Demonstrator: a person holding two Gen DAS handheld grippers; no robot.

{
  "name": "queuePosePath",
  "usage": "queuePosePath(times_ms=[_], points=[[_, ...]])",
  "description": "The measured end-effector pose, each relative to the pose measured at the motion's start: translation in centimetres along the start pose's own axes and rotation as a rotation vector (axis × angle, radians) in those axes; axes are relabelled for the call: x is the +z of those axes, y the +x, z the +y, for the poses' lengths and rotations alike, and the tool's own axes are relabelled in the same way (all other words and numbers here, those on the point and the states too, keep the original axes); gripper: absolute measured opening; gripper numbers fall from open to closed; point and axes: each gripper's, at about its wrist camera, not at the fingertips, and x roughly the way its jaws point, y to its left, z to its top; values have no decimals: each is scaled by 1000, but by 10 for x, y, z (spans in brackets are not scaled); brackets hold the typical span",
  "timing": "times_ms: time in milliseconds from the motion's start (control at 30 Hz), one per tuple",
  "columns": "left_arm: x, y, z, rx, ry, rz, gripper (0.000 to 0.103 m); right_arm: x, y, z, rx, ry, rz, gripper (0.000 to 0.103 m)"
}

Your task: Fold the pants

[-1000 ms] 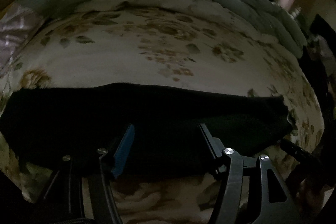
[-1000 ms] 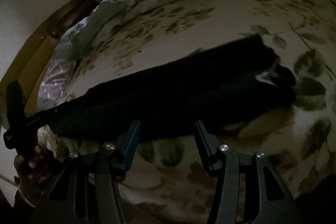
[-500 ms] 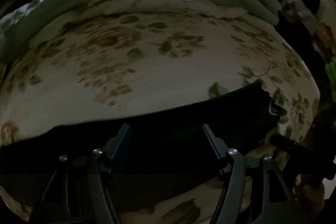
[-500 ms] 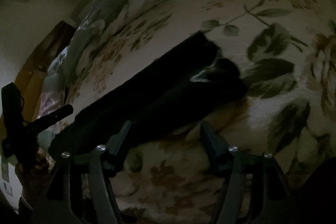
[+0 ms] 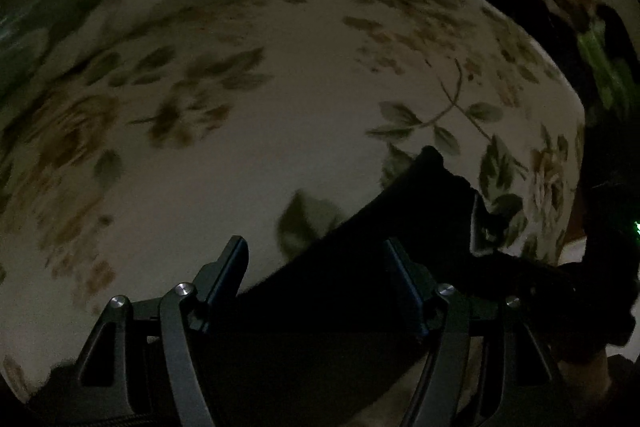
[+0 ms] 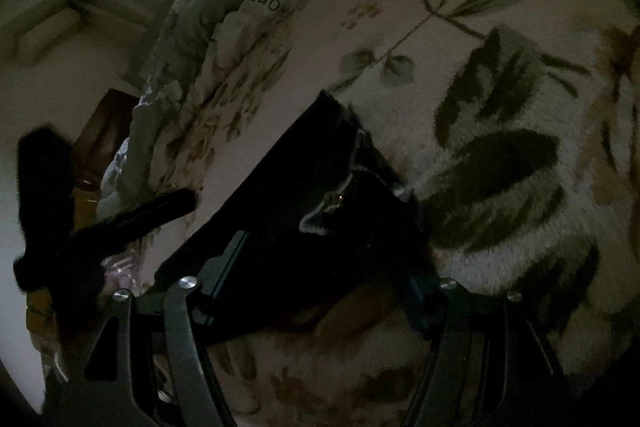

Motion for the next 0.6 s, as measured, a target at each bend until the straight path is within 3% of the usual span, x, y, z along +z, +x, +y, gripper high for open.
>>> queuePosePath(times_ms=[67, 233, 367, 433, 500, 600], points=[[14, 20, -8, -30, 24, 46, 70, 1, 2, 0, -3, -18, 4, 68], [34, 59, -28, -123, 98, 139, 70, 0, -1, -3, -27, -29, -7, 52], [39, 83, -39, -153, 143, 188, 68, -2, 2, -6, -38, -54, -21, 48], [39, 85, -43, -195, 161, 181, 51, -3, 4, -8, -46, -62, -33, 36], [38, 82, -46, -231, 177, 171, 21, -3, 6, -11, -41, -55, -37, 25], [34, 72, -52, -220, 216, 127, 11, -3, 7, -10, -27, -63, -35, 15]])
